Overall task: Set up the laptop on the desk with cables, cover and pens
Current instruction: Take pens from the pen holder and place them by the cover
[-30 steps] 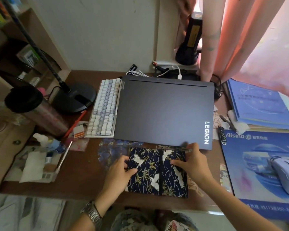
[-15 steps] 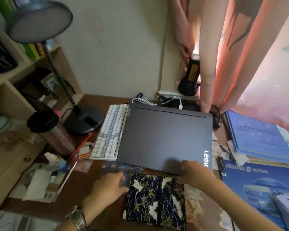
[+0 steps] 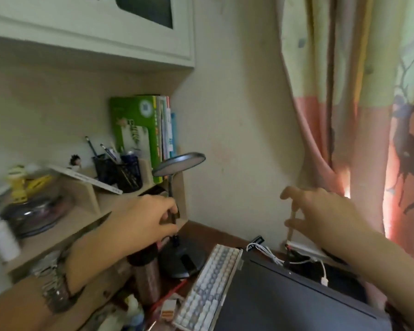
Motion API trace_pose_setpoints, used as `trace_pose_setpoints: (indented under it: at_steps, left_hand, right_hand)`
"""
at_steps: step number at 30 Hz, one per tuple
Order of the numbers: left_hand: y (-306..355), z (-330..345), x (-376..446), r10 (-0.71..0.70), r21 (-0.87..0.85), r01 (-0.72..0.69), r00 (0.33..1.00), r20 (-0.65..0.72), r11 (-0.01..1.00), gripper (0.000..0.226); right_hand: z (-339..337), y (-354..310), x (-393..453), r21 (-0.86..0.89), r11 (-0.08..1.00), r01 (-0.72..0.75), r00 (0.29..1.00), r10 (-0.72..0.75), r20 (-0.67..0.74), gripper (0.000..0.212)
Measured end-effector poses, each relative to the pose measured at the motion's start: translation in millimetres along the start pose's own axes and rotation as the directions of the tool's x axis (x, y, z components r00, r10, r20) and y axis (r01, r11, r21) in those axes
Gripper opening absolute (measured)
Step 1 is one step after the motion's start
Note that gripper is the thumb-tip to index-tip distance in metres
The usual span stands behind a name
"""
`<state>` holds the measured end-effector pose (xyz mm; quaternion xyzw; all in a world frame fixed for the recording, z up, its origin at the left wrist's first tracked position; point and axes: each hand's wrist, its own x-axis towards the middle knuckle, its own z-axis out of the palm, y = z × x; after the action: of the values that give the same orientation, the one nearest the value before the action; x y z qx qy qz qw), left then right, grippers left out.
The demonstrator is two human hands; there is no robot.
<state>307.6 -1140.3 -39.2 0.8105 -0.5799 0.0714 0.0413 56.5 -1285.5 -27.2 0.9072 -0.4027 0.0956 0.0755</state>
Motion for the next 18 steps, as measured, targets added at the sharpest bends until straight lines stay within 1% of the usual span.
trace_pose_setpoints:
  at_steps: [4, 8, 12, 15, 18]
  left_hand:
    - [-29.8, -38.5, 0.9, -0.041, 0.102, 0.047, 0.997, -0.060, 0.994, 0.035]
    - [-68.9, -52.0, 3.4, -0.089, 0.197, 0.109, 0.991, -0.104, 0.974, 0.033]
    - [-110.5, -55.3, 13.0, -0.135, 0.245, 0.155, 0.986, -0.097, 0.957, 0.031]
    - [-146.8, -56.3, 25.4, -0.166, 0.256, 0.186, 0.981, -0.097, 0.949, 0.033]
    - [-188.1, -57.6, 43.8, -0.199, 0.251, 0.226, 0.972, -0.126, 0.941, 0.032]
  right_hand:
    - [-32.8, -28.7, 31.9, -0.011, 0.996, 0.093, 0.990, -0.093, -0.110, 0.047]
    - [-53.1, -71.5, 59.2, 0.024, 0.981, 0.192, 0.960, -0.182, -0.210, 0.042]
    - [-58.4, -131.6, 91.4, 0.081, 0.951, 0.297, 0.931, -0.270, -0.245, 0.037]
    - [-55.5, -179.3, 123.6, 0.152, 0.922, 0.356, 0.911, -0.305, -0.279, 0.035]
    - [-44.4, -225.0, 161.7, 0.291, 0.875, 0.387, 0.908, -0.306, -0.288, 0.037]
